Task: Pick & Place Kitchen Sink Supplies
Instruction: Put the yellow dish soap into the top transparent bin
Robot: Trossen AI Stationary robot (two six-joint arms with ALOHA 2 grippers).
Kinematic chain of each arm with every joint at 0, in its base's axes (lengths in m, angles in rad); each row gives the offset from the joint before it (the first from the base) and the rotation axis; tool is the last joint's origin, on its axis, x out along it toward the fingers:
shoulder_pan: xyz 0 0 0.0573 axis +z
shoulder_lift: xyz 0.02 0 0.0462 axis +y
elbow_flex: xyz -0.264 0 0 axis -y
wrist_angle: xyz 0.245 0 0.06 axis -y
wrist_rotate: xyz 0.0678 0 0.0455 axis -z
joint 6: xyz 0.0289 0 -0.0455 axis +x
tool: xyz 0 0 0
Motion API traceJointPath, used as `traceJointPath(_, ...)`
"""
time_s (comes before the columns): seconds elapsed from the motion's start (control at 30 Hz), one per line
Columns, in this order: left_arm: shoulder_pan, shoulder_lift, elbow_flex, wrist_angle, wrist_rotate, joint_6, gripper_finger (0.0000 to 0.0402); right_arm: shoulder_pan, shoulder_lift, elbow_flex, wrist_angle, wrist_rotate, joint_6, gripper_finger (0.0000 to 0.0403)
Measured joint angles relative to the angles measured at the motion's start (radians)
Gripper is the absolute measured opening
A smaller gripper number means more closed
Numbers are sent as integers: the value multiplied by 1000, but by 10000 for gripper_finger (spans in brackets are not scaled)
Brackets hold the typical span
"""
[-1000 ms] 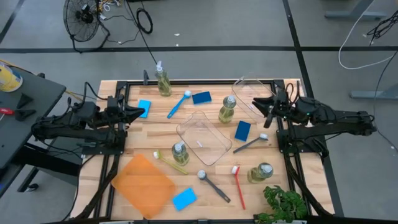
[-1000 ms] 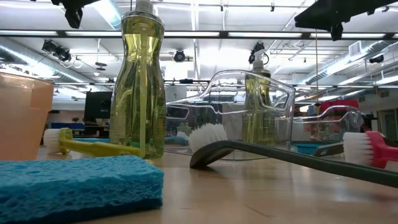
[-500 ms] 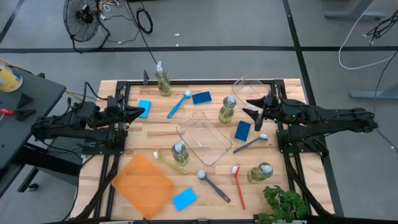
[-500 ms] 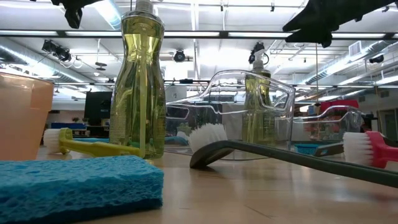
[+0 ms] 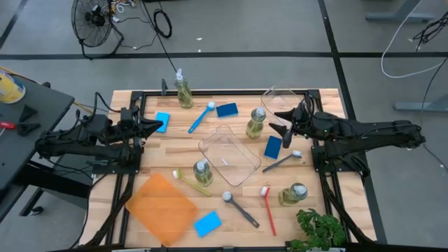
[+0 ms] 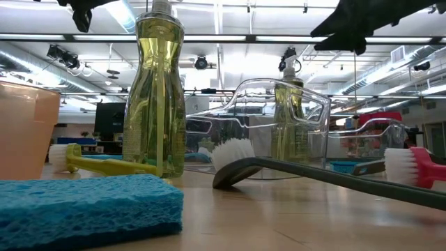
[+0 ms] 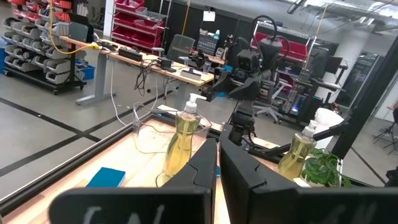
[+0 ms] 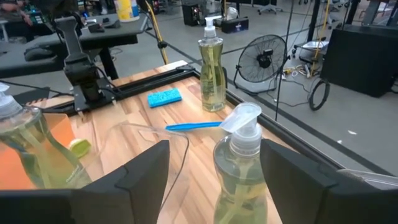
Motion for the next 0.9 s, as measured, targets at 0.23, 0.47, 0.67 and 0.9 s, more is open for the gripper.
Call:
traceJointPath(0.23, 0, 0, 0, 0, 0, 0, 23, 0, 35, 0, 0, 2, -1, 253)
traceJointPath(0.47, 0, 0, 0, 0, 0, 0, 23, -1, 74, 0, 22, 29, -50, 253)
traceJointPath(0.67, 0, 0, 0, 0, 0, 0, 23, 0, 123, 0, 76, 51, -63, 253)
traceJointPath(0.9, 0, 0, 0, 0, 0, -1, 23, -1, 163, 0, 106, 82, -71, 253)
